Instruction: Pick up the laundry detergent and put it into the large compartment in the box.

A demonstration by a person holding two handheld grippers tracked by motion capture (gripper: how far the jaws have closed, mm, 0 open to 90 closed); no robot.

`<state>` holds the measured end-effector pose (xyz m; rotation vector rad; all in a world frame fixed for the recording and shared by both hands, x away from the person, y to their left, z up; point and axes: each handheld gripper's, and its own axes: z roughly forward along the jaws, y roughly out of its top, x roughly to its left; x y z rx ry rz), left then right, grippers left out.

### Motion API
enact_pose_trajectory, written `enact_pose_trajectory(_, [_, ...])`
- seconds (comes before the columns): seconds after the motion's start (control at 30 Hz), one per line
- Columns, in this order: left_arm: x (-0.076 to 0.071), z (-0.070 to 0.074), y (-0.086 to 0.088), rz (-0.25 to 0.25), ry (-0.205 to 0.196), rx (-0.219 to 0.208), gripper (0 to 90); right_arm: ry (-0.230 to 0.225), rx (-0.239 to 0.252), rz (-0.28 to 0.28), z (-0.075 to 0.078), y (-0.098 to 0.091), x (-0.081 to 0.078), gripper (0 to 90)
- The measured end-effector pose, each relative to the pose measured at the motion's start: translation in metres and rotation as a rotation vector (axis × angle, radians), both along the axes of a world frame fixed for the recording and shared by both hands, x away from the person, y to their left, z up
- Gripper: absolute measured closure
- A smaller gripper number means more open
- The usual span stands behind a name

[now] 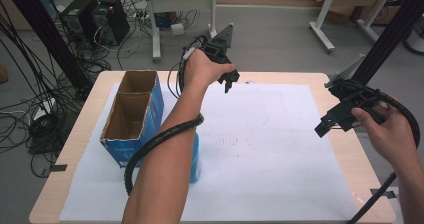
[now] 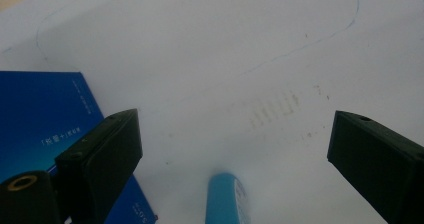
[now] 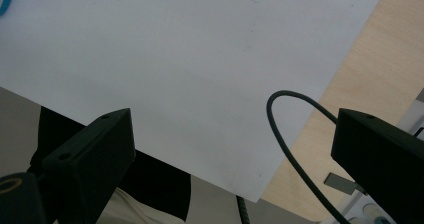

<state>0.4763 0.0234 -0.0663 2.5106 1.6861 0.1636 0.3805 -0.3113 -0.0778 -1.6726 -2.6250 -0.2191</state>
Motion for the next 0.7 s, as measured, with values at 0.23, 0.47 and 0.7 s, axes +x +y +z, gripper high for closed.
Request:
enact_pose_trajectory(0.23, [-0.001, 0.003, 0.003, 0.005, -0.003, -0.002, 7.5, -0.002, -0.014, -0.003, 0.001, 0.003, 0.001, 3.6])
enact_pose_trajectory(0.47, [-0.004, 0.009, 0.004, 0.012, -0.007, -0.001, 7.5, 0.0, -0.029, -0.015, -0.001, 0.004, 0.001, 3.6])
enact_pose_trajectory(0.7, [-0.011, 0.018, 0.004, 0.007, -0.015, 0.0, 7.5, -0.002, -0.029, -0.023, -0.001, 0.002, 0.0, 3.6])
